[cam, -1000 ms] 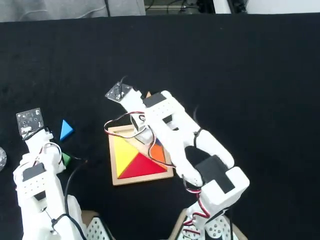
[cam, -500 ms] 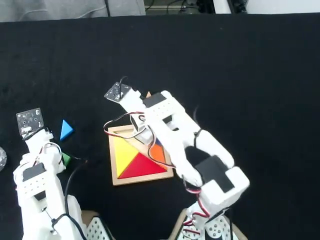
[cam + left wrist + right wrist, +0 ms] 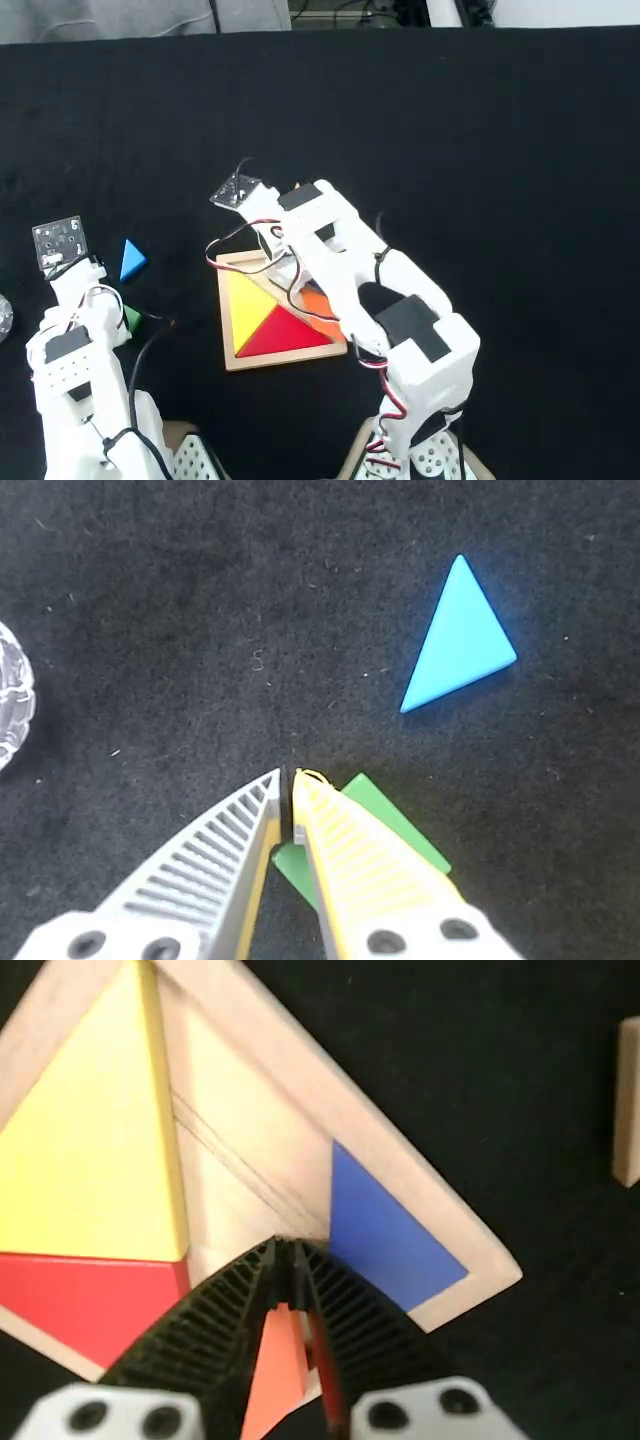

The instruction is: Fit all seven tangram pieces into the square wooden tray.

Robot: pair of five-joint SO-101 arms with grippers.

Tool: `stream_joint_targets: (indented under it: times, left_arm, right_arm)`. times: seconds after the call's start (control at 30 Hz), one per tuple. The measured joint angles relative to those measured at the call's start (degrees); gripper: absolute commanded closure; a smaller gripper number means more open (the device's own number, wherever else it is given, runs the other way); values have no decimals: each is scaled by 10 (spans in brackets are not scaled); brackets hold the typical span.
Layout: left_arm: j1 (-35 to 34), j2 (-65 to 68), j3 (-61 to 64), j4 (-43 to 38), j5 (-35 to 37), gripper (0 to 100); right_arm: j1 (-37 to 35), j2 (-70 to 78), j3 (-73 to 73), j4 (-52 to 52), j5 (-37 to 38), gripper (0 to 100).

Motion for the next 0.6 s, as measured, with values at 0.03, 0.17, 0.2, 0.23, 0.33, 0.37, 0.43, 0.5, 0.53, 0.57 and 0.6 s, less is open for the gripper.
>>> stream_joint_targets:
  times: [0.03,0.17,0.2,0.23,0.33,0.37,0.43,0.5,0.53,0.57,0.6]
  left_arm:
    - [0,0,0,0,0,967]
    - [0,0,0,0,0,967]
    - [0,0,0,0,0,967]
    - [0,0,0,0,0,967]
    - [0,0,0,0,0,967]
    - [0,0,0,0,0,967]
    - [0,0,0,0,0,967]
    - [0,0,0,0,0,967]
    - [0,0,0,0,0,967]
    - [0,0,0,0,0,967]
    - [0,0,0,0,0,967]
  right_arm:
    - [3,0,0,1,0,988]
    - [13,0,0,1,0,988]
    - [14,-1,0,1,0,988]
    - [14,-6,0,1,0,988]
    - [17,-50,4,1,0,988]
    - [17,-69,10,1,0,988]
    - [16,-113,33,1,0,988]
    - [16,-168,62,4,0,988]
    - [16,-195,82,5,0,987]
    - [18,-223,104,8,0,987]
    - [21,-249,126,13,4,987]
